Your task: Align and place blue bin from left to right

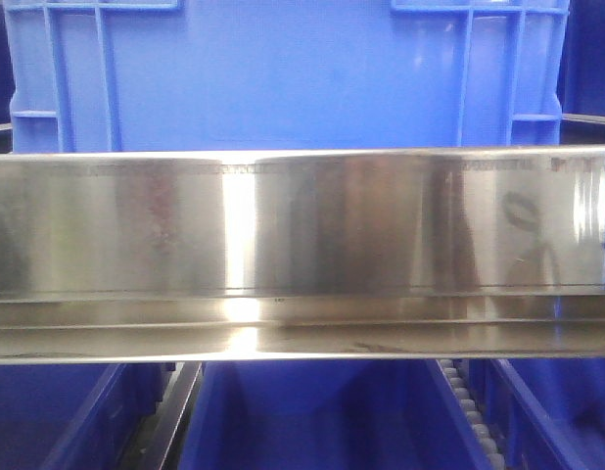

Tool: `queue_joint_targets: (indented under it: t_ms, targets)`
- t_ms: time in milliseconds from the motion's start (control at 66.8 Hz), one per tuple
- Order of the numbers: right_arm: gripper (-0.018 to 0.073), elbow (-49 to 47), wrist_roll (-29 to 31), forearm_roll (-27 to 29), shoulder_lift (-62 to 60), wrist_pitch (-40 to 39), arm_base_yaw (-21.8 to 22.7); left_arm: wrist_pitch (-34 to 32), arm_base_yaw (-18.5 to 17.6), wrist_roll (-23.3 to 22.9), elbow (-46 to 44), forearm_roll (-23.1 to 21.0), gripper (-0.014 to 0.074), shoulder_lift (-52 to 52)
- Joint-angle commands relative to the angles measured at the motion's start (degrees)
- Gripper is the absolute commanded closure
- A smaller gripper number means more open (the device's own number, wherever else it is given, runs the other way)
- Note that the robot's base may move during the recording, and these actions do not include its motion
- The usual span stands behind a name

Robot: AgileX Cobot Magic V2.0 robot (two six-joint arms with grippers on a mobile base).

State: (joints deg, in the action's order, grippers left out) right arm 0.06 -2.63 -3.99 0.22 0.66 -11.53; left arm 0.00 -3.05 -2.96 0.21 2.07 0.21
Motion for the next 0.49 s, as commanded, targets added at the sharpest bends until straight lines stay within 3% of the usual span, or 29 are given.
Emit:
queue_joint_targets:
  t_ms: [0,479]
  targets:
    - [0.0645,-0.1,0.1,0.1,-0.2,-1.2,0.0,-1.0,0.0,-0.2,-0.2,-0.4,0.0707,-0.2]
    - [0.0645,-0.1,0.1,0.1,-0.2,-1.2,0.0,-1.0,0.0,-0.2,-0.2,-0.4,0.0707,-0.2]
